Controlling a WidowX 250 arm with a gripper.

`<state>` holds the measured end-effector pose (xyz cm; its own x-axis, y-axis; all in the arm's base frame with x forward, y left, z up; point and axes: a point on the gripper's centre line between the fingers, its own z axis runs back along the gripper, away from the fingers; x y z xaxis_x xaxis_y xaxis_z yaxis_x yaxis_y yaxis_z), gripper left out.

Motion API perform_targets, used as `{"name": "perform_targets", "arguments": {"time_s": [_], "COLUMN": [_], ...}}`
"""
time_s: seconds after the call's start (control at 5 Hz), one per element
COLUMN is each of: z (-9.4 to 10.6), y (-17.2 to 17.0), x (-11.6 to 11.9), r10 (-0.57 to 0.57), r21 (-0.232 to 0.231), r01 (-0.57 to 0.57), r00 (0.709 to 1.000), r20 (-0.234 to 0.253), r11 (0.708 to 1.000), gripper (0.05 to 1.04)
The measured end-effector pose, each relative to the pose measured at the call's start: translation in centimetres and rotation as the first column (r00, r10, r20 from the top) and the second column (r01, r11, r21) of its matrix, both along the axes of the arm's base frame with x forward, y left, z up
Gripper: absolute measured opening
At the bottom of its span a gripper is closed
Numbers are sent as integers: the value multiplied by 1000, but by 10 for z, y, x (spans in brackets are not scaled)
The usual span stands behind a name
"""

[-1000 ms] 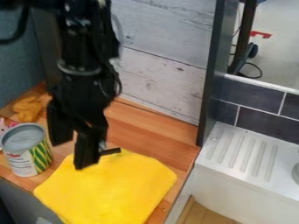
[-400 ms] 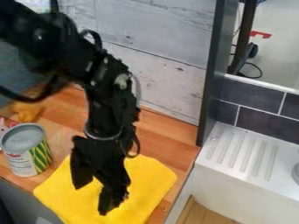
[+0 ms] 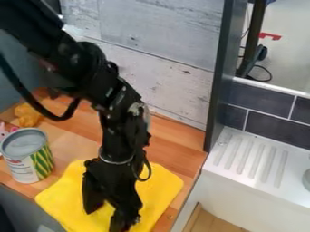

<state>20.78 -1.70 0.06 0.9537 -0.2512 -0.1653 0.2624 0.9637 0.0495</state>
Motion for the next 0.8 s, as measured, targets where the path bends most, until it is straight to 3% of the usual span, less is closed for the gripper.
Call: {"name": "perform_targets", "arguments": {"time_s": [0.2,0.4,0.6,0.8], "z": [-4,-4,-3,-3], "y": [5,12,12,12], "x": [26,83,119,141], "r10": [49,119,131,132], "r21": [-21,-50,-52,-51], "r01": [-48,-116,-127,-128], "r00": [999,990,987,986], "r20": [11,78,97,100], "r11": [999,992,991,990], "gripper": [1000,1000,1001,1000]}}
